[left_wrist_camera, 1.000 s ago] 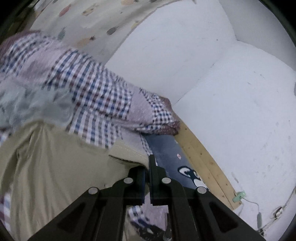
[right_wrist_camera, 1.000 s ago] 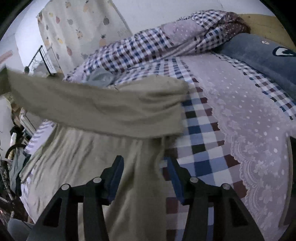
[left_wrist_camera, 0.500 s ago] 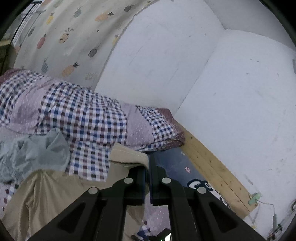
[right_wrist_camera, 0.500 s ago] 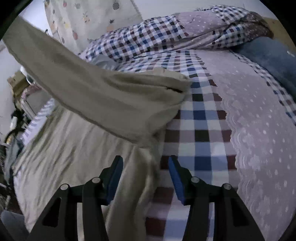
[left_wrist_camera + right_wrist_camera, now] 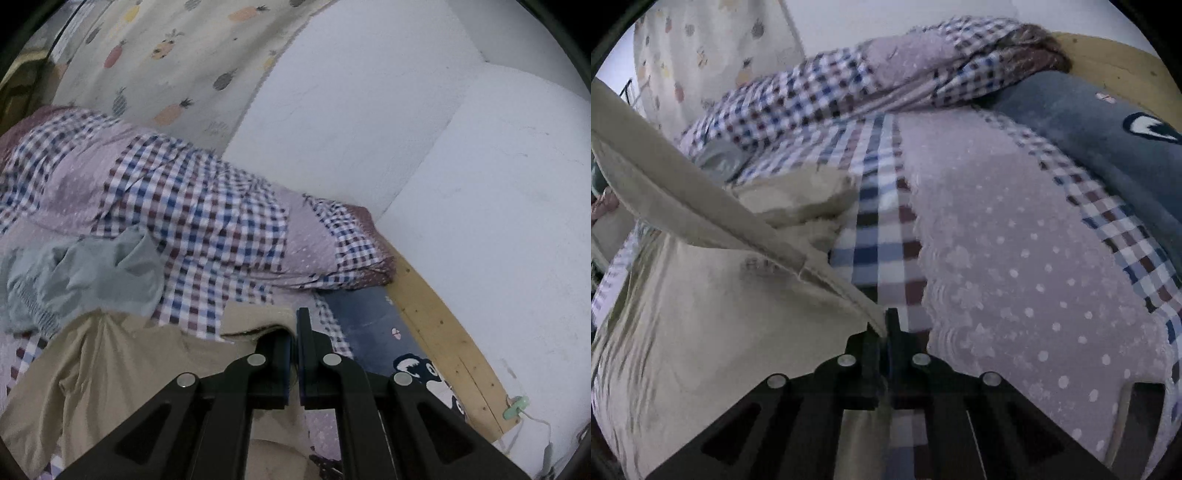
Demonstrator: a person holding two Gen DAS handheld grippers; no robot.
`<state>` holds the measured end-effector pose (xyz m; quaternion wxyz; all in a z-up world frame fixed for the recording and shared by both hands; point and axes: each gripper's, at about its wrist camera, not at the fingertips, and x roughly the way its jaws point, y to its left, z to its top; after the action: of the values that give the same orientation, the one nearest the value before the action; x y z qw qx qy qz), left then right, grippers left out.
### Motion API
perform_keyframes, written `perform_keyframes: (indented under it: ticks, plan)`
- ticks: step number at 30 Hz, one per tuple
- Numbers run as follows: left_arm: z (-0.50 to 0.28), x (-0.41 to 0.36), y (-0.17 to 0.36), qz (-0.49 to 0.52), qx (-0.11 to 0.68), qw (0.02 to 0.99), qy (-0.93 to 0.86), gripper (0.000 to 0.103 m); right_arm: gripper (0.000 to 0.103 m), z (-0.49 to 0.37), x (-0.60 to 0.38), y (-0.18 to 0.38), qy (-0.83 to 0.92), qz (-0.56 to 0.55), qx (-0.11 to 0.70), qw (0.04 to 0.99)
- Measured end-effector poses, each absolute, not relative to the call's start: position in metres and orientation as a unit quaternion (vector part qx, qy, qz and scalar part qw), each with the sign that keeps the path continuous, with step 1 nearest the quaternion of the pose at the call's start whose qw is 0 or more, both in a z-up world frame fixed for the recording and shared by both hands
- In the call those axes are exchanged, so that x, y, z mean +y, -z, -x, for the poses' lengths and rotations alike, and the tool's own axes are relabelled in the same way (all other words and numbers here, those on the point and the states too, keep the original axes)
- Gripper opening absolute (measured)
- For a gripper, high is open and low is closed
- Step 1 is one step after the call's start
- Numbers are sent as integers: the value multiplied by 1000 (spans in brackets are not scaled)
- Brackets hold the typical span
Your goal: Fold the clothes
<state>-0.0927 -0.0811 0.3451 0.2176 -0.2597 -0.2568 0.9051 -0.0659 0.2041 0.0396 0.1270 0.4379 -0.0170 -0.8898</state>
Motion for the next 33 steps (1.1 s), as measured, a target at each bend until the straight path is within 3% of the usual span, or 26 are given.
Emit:
perform_keyframes:
  ticks: [7,12,16,20,33]
  plan:
    - [85,-94,-324,275,-266,216,-898,1,5,58,207,-23,833,-517,4,195]
    - [65,-101,-308,278,-277,239,-888,1,13,55,225,-45,841,-500,-40,204]
    - [47,-106,-296,281,-279,260,-881,1,48,65,231,-75,863,-446,-106,214]
    - [35,-118,-287,276,-281,276,-877,1,51,106,212,-87,868,-427,-132,216]
    - [25,-153,-255,281,-306,315,-853,1,51,287,163,-28,834,-507,-148,157]
